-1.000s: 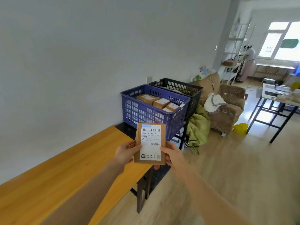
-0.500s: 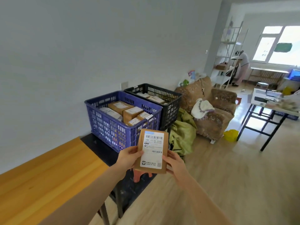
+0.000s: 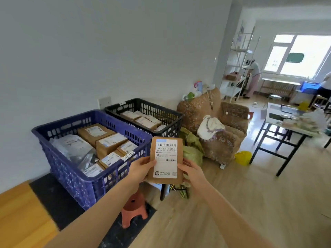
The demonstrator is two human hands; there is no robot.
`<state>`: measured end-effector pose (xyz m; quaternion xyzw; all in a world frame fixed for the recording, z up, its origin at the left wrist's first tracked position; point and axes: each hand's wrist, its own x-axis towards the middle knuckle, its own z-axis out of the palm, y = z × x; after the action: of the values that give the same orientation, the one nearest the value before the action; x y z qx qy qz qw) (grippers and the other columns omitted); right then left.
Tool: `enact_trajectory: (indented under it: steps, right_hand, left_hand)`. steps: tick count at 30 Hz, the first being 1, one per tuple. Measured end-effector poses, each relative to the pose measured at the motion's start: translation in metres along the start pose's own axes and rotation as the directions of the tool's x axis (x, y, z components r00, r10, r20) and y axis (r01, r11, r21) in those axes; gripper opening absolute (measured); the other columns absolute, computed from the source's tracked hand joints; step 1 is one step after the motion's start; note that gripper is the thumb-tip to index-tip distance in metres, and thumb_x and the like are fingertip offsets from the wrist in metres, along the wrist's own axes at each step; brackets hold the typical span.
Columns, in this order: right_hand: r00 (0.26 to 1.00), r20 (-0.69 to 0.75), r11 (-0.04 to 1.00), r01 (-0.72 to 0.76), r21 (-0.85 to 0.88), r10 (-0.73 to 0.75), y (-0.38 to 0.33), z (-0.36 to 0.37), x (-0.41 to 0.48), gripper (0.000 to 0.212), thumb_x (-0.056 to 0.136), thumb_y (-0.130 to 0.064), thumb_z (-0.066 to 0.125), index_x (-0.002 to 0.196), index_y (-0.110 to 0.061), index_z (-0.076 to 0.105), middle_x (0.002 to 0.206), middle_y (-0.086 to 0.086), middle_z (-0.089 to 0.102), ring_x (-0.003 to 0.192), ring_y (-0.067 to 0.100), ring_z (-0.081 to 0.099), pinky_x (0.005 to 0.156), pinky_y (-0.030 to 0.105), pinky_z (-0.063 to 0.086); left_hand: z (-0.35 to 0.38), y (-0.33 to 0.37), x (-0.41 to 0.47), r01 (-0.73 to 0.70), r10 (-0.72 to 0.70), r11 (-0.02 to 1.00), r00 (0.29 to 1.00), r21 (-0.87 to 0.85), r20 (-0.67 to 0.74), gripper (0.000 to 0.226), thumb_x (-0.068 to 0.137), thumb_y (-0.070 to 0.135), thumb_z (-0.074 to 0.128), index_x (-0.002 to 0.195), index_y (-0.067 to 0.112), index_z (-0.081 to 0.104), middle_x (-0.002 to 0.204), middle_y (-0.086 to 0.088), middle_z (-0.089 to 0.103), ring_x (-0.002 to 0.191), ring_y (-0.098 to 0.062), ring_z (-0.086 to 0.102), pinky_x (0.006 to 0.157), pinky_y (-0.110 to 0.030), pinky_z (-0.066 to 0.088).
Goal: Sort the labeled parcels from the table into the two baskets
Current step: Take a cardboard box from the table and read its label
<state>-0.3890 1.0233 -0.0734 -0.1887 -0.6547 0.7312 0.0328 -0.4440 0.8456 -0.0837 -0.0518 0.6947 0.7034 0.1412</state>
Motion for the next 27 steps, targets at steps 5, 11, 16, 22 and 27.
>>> enact_trajectory:
  steps: [5,11,16,22,27]
  right_hand:
    - [1.0,-0.001,1.0,0.024,-0.015,-0.024,-0.03,-0.031,0.075,0.041,0.091,-0.003,0.059,0.13,-0.012,0.048,0.114,0.003,0.061,0.086,0.01,0.06,0.066,0.028,0.052]
    - [0.997,0.022,0.994,0.075,-0.085,-0.074,-0.068,-0.056,0.168,0.045,0.091,-0.012,0.062,0.134,-0.013,0.05,0.125,0.007,0.061,0.11,0.024,0.06,0.096,0.047,0.05]
    - [0.985,0.135,0.989,0.12,-0.084,-0.108,-0.097,-0.058,0.253,0.047,0.091,-0.013,0.061,0.136,-0.014,0.048,0.125,0.005,0.061,0.11,0.023,0.06,0.098,0.046,0.049]
    - [0.951,0.29,0.987,0.135,-0.088,-0.105,-0.132,-0.063,0.353,0.044,0.092,-0.015,0.06,0.134,-0.015,0.048,0.122,0.003,0.063,0.107,0.022,0.063,0.094,0.044,0.052]
    - [0.904,0.418,0.984,0.149,-0.102,-0.093,-0.156,-0.061,0.431,0.039,0.091,-0.017,0.062,0.128,-0.021,0.05,0.117,-0.001,0.066,0.101,0.016,0.065,0.084,0.034,0.054]
  left_hand:
    - [0.049,0.028,0.069,-0.023,0.023,0.999,0.999,-0.025,0.026,0.042,0.089,0.019,0.068,0.129,0.012,0.057,0.116,-0.008,0.067,0.103,-0.027,0.065,0.09,-0.046,0.054]
    - [0.086,0.058,0.135,-0.052,0.055,0.995,0.998,-0.084,0.036,0.046,0.089,0.027,0.067,0.132,0.019,0.055,0.115,-0.001,0.068,0.099,-0.018,0.067,0.069,-0.027,0.055]
    - [0.106,0.087,0.198,-0.095,0.088,0.987,0.994,-0.127,-0.059,0.044,0.089,0.027,0.066,0.132,0.021,0.055,0.115,0.0,0.068,0.103,-0.019,0.065,0.081,-0.033,0.053]
    - [0.136,0.12,0.268,-0.122,0.094,0.983,0.977,-0.138,-0.193,0.042,0.09,0.03,0.065,0.13,0.023,0.055,0.11,0.001,0.069,0.097,-0.017,0.067,0.066,-0.025,0.052]
    - [0.154,0.142,0.316,-0.141,0.095,0.982,0.945,-0.126,-0.314,0.033,0.09,0.029,0.066,0.122,0.028,0.056,0.106,0.006,0.069,0.089,-0.011,0.067,0.06,-0.021,0.052]
